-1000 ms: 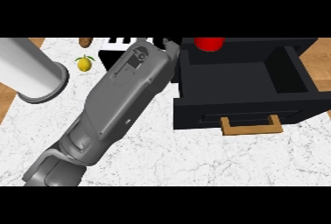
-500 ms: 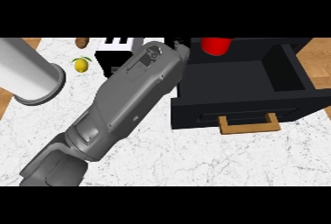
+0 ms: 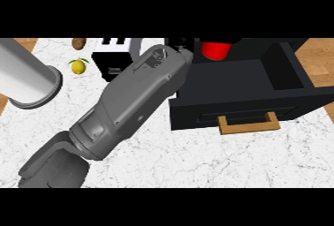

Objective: Pick up the can, place it into the drawer and close the drawer

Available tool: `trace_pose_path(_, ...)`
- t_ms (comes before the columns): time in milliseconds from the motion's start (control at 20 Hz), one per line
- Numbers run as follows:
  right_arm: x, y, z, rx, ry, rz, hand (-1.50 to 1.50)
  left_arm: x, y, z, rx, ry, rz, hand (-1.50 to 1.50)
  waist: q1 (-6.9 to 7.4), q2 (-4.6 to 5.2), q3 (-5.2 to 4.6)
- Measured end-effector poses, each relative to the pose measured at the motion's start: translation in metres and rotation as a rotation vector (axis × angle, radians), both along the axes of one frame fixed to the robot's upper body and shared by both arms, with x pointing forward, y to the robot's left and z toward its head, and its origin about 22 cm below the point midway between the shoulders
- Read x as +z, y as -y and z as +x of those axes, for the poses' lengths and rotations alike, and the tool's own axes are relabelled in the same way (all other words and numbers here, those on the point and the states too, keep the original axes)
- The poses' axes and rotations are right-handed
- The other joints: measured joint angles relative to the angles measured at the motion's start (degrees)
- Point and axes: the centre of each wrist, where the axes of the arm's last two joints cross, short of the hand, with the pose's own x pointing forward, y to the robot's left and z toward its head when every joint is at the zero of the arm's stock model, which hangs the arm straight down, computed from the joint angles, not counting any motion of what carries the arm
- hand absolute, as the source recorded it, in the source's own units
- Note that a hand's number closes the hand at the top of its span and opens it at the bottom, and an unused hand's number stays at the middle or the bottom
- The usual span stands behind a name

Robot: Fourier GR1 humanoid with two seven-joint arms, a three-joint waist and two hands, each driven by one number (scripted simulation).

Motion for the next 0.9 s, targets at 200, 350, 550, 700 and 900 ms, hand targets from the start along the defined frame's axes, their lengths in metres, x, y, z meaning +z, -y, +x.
trace_pose_path(200, 0.005, -0.003, 0.0, 0.01, -0.002, -0.002, -1.5, -0.002, 0.001, 0.001, 0.03, -0.014, 0.023, -1.5, -0.4, 0.11, 0.01)
trace_pose_path(350, 0.005, -0.004, 0.0, 0.01, -0.005, 0.002, -1.5, -0.011, -0.001, 0.002, 0.053, -0.016, 0.033, -1.5, -0.49, 0.17, 0.01)
trace_pose_path(550, 0.005, 0.0, 0.002, 0.01, -0.003, -0.004, -1.5, -0.015, -0.001, 0.002, 0.079, -0.029, 0.042, -1.5, -0.56, 0.19, 0.02)
trace_pose_path(700, 0.005, 0.0, 0.004, 0.017, 0.002, -0.004, -1.5, -0.018, -0.001, 0.001, 0.093, -0.024, 0.04, -1.5, -0.73, 0.28, 0.01)
trace_pose_path(900, 0.005, -0.003, 0.007, 0.026, 0.003, 0.0, -1.5, -0.018, 0.0, 0.001, 0.106, -0.012, 0.033, -1.5, -0.74, 0.32, 0.01)
